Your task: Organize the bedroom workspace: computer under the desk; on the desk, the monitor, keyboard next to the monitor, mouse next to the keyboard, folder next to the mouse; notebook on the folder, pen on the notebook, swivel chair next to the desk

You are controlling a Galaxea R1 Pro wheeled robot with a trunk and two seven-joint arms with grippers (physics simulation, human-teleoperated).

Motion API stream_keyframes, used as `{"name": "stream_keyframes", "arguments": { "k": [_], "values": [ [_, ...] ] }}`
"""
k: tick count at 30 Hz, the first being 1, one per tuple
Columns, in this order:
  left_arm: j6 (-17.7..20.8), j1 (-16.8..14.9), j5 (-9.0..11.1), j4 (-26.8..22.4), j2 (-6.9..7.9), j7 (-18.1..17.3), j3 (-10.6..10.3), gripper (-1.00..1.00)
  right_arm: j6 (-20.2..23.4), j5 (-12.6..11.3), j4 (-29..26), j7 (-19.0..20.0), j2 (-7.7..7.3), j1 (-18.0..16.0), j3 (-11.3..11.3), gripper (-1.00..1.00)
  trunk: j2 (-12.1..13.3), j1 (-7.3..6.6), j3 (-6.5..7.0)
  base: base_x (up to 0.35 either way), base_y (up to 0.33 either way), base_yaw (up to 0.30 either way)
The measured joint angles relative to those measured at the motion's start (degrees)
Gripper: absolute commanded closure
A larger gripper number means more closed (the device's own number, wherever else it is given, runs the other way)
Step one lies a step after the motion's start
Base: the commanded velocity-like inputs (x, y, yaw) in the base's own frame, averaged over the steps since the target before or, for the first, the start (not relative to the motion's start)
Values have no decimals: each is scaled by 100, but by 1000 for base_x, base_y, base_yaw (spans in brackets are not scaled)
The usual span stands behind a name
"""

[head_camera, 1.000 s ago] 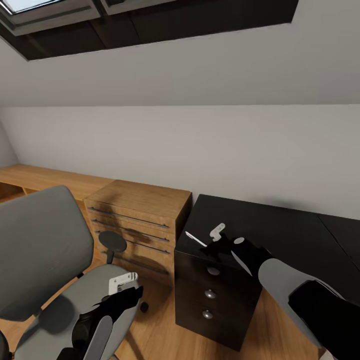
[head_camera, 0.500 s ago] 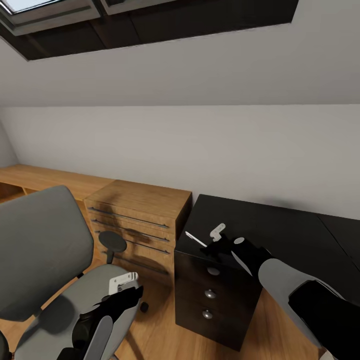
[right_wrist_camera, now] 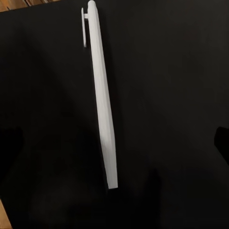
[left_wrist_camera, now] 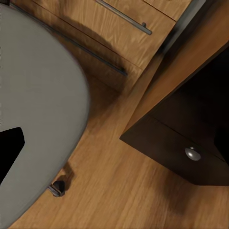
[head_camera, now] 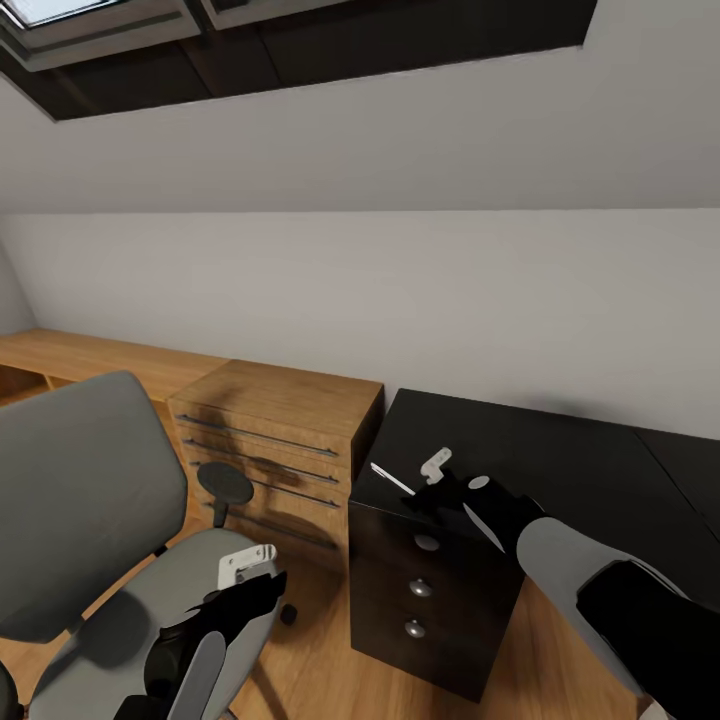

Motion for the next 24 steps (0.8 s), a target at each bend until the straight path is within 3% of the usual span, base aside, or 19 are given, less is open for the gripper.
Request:
{"name": "stream_keyframes", "arguments": {
  "k": [24],
  "values": [
    [-3,0,-15,2,-8,5,-4,-100,137,5,9,-146,18,-1,19,-100,0,0,0,24,0,0]
  ]
}}
